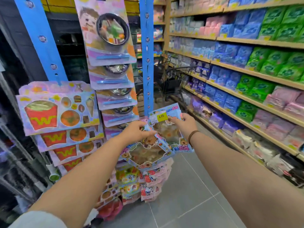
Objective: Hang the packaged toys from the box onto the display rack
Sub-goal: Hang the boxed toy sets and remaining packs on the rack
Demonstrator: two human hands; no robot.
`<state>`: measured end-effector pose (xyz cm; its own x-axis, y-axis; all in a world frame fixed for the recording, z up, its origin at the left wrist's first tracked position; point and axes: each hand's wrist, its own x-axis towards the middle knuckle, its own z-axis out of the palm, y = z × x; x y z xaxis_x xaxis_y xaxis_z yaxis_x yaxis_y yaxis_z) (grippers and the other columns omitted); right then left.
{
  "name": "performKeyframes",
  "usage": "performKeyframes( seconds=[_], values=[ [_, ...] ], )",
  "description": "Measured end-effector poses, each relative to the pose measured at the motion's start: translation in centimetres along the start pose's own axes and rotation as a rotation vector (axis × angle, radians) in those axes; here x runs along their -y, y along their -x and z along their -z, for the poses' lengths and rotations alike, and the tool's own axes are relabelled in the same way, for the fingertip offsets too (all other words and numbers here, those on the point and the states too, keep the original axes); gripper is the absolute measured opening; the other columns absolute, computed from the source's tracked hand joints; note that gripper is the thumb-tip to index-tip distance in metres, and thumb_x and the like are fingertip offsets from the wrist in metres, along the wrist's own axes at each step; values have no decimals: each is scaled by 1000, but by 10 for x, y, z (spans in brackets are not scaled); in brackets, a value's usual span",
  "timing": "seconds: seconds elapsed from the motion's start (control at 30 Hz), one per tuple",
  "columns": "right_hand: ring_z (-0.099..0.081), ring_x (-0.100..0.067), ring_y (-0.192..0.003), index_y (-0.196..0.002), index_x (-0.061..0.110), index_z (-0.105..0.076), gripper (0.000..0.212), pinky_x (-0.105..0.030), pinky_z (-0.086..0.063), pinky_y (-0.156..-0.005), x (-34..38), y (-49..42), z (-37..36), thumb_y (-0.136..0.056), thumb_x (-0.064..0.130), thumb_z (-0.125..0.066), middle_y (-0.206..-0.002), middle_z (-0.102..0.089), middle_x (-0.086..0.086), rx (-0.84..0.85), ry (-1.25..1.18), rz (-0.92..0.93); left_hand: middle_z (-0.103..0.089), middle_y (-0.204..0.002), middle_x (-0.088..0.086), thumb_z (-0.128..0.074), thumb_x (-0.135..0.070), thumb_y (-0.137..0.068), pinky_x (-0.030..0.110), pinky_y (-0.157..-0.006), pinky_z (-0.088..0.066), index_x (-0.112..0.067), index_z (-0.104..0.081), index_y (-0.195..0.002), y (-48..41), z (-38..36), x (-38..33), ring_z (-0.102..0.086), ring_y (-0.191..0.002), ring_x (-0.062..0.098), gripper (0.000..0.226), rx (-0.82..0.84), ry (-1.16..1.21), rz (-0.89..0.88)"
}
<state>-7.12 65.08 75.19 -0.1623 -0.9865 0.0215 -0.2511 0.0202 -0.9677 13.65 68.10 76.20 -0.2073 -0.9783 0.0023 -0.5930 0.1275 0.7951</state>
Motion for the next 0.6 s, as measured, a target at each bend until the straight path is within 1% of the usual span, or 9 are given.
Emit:
performKeyframes(
  seconds=[0.03,0.07,0.13,0.27,0.3,0.37,0.43,0.53,0.6],
  values=[
    [-58,-38,-80,-93,-6,-59,43,-34,-43,-67,0,-15,-1,-79,32,-73,-86,-55,-31,16,13,-2,-29,-65,9,-73,-40,-78,19,-44,-21,-11,-44,-65,-14,0,1,-31,-53,16,43,3,4,9],
    [-51,-32,-70,-85,0,-58,35,-32,-38,-63,1,-25,-1,-79,31,-73,-75,-48,-24,40,27,-1,-32,-66,8,-73,-41,-78,20,-45,-21,-12,-46,-68,-24,0,4,-31,-54,17,41,9,3,12],
    [-36,-21,-66,-78,3,-52,35,-29,-27,-60,1,-48,-3,-78,31,-73,-72,-37,-10,98,49,7,-31,-67,8,-72,-42,-78,21,-48,-20,-13,-46,-72,-39,-1,7,-30,-54,16,39,13,-2,35],
    [-26,-16,-58,-69,11,-40,38,-17,-21,-43,2,-85,-12,-79,26,-73,-65,-26,-7,142,12,51,-30,-61,5,-70,-37,-81,23,-51,-22,-11,-40,-65,-58,-8,11,-30,-52,13,43,-11,6,82],
    [-26,-16,-57,-68,13,-38,40,-17,-22,-43,3,-94,-16,-79,28,-73,-65,-27,-7,148,-9,53,-32,-52,-5,-70,-34,-82,21,-50,-23,-10,-37,-59,-59,-9,9,-30,-47,9,47,-33,6,92],
    [-32,-16,-62,-70,14,-42,36,-22,-27,-50,3,-108,-25,-79,32,-72,-68,-35,-8,156,-61,34,-34,-40,-11,-70,-29,-83,16,-46,-24,-18,-38,-50,-63,-14,10,-34,-40,6,48,-74,21,112],
    [-37,-16,-64,-68,13,-44,32,-24,-30,-51,2,-121,-30,-83,30,-68,-69,-42,-8,183,-94,8,-38,-47,-12,-70,-35,-82,19,-50,-26,-8,-49,-54,-67,-20,10,-33,-44,6,44,-140,45,131],
    [-41,-16,-69,-67,13,-49,29,-27,-33,-58,3,-131,-36,-84,29,-66,-73,-46,-10,217,-142,-27,-50,-74,21,-68,-47,-79,34,-59,-32,4,-64,-82,-68,-26,12,-43,-62,20,51,-188,85,164],
    [-45,-16,-74,-80,3,-60,29,-28,-36,-63,3,-140,-37,-85,31,-65,-77,-48,-19,250,-168,-37,-56,-79,24,-68,-48,-79,34,-61,-35,0,-67,-84,-69,-31,7,-49,-68,22,48,-236,96,191]
  ],
)
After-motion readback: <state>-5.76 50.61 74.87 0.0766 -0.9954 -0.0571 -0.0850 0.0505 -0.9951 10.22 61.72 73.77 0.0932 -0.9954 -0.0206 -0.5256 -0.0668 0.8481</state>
